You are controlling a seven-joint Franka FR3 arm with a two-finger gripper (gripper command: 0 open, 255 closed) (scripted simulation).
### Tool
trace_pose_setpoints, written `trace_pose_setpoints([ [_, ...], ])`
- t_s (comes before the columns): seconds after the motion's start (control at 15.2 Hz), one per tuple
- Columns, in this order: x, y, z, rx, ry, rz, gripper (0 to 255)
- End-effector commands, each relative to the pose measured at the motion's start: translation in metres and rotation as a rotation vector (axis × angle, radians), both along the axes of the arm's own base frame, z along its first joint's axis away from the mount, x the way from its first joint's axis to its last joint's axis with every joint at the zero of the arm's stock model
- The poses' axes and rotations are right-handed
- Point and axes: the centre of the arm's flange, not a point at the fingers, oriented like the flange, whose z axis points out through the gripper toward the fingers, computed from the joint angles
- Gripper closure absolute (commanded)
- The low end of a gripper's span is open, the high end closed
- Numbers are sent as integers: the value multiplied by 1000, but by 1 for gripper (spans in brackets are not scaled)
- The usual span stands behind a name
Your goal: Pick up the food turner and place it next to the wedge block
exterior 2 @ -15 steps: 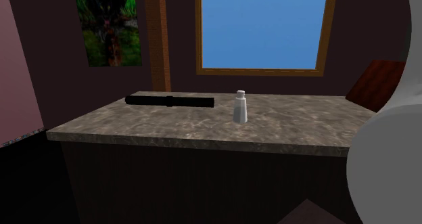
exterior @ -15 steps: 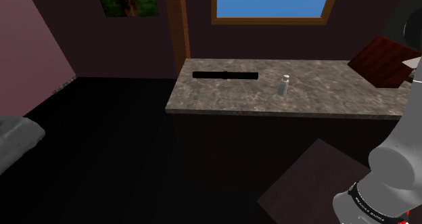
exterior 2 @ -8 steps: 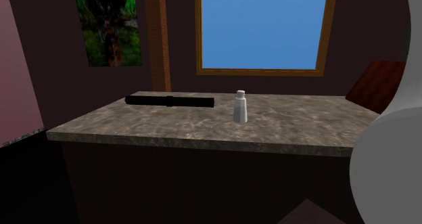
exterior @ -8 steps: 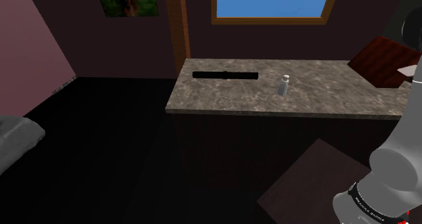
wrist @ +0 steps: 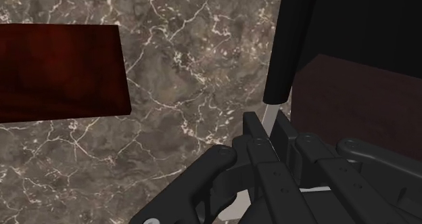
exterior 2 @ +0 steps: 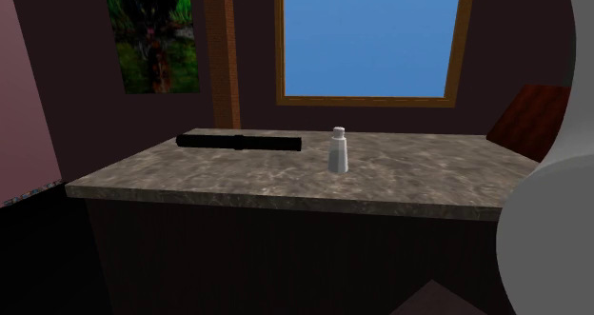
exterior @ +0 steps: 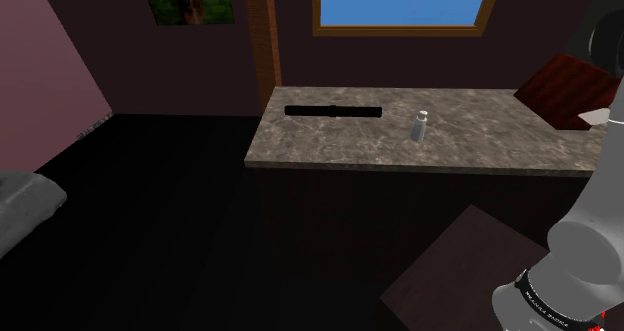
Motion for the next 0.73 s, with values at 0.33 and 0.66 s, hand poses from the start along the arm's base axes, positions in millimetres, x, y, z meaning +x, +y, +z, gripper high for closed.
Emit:
trace_pose_setpoints([
  [0.33,0,0,-37,0,0,0,255],
  [0.66,0,0,-63,0,0,0,255],
])
